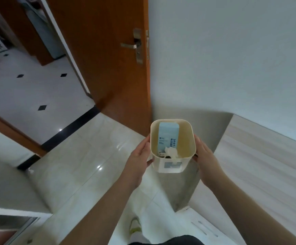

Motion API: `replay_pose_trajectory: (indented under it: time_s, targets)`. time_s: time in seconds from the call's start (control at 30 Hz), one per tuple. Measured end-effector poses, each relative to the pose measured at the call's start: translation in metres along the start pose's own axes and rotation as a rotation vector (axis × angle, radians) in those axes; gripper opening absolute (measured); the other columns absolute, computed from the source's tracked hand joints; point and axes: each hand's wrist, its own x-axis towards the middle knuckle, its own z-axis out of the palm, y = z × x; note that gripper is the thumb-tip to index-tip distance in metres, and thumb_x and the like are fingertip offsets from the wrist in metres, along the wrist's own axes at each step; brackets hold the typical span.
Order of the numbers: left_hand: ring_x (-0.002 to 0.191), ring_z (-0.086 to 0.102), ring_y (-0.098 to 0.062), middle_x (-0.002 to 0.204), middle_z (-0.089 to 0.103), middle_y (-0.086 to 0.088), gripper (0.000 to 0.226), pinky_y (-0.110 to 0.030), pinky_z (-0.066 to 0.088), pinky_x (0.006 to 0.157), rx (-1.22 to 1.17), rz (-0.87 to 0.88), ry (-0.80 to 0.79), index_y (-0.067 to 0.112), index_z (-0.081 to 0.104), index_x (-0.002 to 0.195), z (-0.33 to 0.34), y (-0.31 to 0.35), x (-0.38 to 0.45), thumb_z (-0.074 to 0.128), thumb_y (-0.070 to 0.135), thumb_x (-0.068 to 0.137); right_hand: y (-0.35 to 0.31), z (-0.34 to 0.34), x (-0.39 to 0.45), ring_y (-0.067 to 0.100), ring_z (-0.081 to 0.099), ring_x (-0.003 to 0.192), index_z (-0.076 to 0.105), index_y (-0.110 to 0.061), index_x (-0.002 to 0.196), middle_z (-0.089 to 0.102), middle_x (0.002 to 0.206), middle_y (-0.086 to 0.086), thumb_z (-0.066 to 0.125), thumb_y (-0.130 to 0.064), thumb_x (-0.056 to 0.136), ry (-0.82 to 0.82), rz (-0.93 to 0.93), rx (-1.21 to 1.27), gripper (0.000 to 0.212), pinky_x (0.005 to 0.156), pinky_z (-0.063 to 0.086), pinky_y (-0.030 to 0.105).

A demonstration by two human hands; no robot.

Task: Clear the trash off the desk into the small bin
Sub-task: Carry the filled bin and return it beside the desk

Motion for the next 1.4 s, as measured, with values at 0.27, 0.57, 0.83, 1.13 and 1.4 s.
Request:
replay_pose_trajectory:
  time_s: [0.27,0.57,0.83,1.13,1.4]
  targets:
    - [0.106,0.060,0.016,0.111,0.062,0.043,0.032,-0.016,0.057,0.070,0.039,0.013,-0.081,0.053,0.057,0.128,-0.079,0.033,0.064,0.044,0.037,0.104,-0.021,0.079,0.047,0.010,0.069,0.094,0.068,-0.034,0.112,0.073,0.101,-0.007,0.040,-0.034,0.101,0.132,-0.043,-0.016,0.030,0.076,0.052,0.022]
    - [0.095,0.058,0.025,0.121,0.054,0.033,0.040,-0.014,0.056,0.075,0.089,0.038,-0.211,0.040,0.047,0.143,-0.079,0.049,0.133,0.043,0.028,0.105,-0.033,0.084,0.097,0.011,0.069,0.089,0.070,-0.033,0.103,0.074,0.093,-0.006,0.040,-0.030,0.100,0.287,-0.037,0.040,0.030,0.074,0.053,0.024]
    - [0.102,0.065,0.011,0.109,0.071,0.031,0.038,-0.016,0.056,0.079,0.170,0.034,-0.404,0.035,0.052,0.140,-0.016,0.054,0.215,0.046,0.021,0.104,-0.026,0.032,0.133,0.013,0.069,0.094,0.068,-0.039,0.107,0.073,0.100,-0.008,0.041,-0.038,0.097,0.459,-0.034,0.101,0.028,0.082,0.055,0.035]
    - [0.106,0.070,-0.006,0.110,0.076,0.018,0.037,-0.025,0.057,0.086,0.227,-0.014,-0.578,0.033,0.055,0.138,0.096,0.065,0.271,0.051,0.021,0.102,-0.044,-0.057,0.155,0.008,0.070,0.087,0.070,-0.037,0.105,0.075,0.096,-0.007,0.039,-0.033,0.100,0.612,-0.045,0.233,0.032,0.061,0.054,0.019]
    - [0.102,0.066,0.010,0.110,0.072,0.032,0.034,-0.018,0.057,0.080,0.324,-0.050,-0.814,0.037,0.053,0.135,0.173,0.081,0.307,0.048,0.034,0.102,-0.039,-0.109,0.175,0.006,0.069,0.083,0.072,-0.034,0.104,0.075,0.093,-0.006,0.039,-0.029,0.100,0.814,-0.052,0.293,0.033,0.063,0.054,0.018]
